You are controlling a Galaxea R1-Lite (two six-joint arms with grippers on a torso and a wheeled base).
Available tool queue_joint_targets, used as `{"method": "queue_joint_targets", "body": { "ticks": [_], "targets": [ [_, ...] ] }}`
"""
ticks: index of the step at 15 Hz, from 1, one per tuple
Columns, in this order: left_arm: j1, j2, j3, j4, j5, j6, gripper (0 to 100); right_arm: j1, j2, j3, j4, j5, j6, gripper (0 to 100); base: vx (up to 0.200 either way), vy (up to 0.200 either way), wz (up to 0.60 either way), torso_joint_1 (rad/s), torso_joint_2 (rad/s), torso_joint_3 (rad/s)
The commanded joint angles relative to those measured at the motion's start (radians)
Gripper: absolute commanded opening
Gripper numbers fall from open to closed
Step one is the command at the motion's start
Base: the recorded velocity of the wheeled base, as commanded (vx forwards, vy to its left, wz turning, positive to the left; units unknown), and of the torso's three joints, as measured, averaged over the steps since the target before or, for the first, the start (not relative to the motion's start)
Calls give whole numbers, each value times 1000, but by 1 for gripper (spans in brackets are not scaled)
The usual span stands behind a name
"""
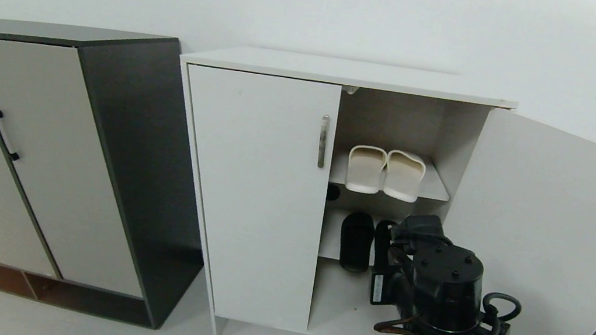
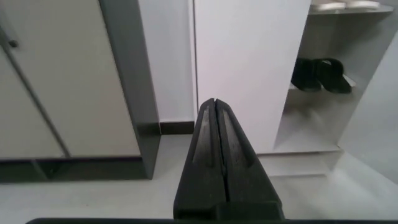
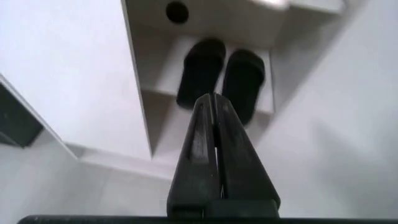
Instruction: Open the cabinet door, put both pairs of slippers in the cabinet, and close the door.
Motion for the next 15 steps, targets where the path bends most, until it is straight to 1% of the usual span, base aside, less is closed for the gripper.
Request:
{"method": "queue_joint_targets", "body": {
  "ticks": [1, 5, 15],
  "targets": [
    [0, 0, 0, 0, 0, 0, 0, 1, 4, 3, 0, 1, 0, 0, -200, 0, 0, -2, 2, 2],
    [0, 0, 0, 0, 0, 0, 0, 1, 6, 3, 0, -1, 0, 0, -200, 0, 0, 1, 2, 5],
    [0, 0, 0, 0, 0, -2, 0, 1, 13, 4, 0, 3, 0, 0, 0, 0, 0, 0, 0, 0]
  ]
}}
